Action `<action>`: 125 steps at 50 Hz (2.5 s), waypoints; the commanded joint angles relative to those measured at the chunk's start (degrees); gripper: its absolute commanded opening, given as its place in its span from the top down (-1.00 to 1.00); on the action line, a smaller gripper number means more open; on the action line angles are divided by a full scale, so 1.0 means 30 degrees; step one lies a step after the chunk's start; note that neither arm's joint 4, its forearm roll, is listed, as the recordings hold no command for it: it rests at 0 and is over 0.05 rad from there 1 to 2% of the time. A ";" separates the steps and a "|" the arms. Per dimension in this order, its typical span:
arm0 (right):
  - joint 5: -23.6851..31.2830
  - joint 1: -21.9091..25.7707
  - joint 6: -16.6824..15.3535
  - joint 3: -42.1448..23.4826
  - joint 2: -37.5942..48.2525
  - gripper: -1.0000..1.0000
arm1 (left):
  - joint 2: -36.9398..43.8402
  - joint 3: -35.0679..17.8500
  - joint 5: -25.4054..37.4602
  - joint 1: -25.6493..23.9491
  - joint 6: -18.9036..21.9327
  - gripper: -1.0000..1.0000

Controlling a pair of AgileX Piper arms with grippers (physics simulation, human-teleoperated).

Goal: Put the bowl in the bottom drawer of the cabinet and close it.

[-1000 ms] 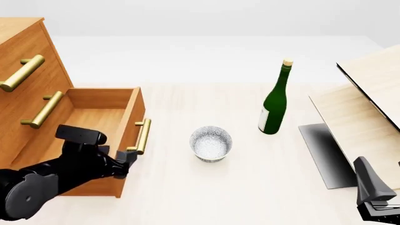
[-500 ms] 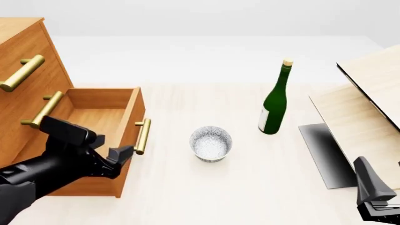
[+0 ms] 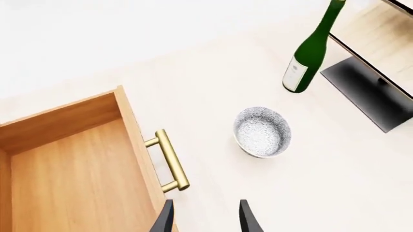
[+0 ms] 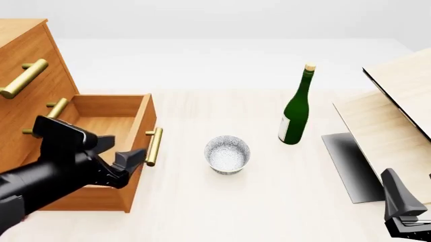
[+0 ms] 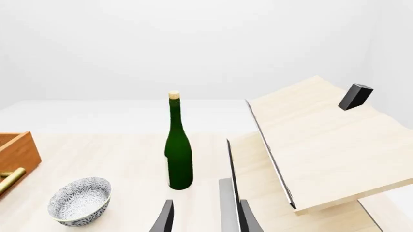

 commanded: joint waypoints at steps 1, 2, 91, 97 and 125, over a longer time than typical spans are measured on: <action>-0.0009 -0.0002 -0.0006 0.0001 0.0006 -1.00 | -0.0279 -0.0656 0.0148 -0.0648 -0.0933 -1.00; -0.0008 -0.0002 -0.0009 0.0001 0.0006 -1.00 | -0.0312 -0.0698 0.0082 -0.0771 -0.0902 -1.00; -0.0009 -0.0007 -0.0008 0.0001 0.0005 -1.00 | 0.6317 -0.4469 -0.2633 -0.2675 -0.3503 -1.00; -0.0009 -0.0005 -0.0010 0.0001 0.0006 -1.00 | 0.6804 -0.4895 -0.2664 -0.2851 -0.3697 -1.00; -0.0009 -0.0003 -0.0006 0.0001 0.0005 -1.00 | 1.0391 -0.7421 -0.2704 -0.2740 -0.4657 -1.00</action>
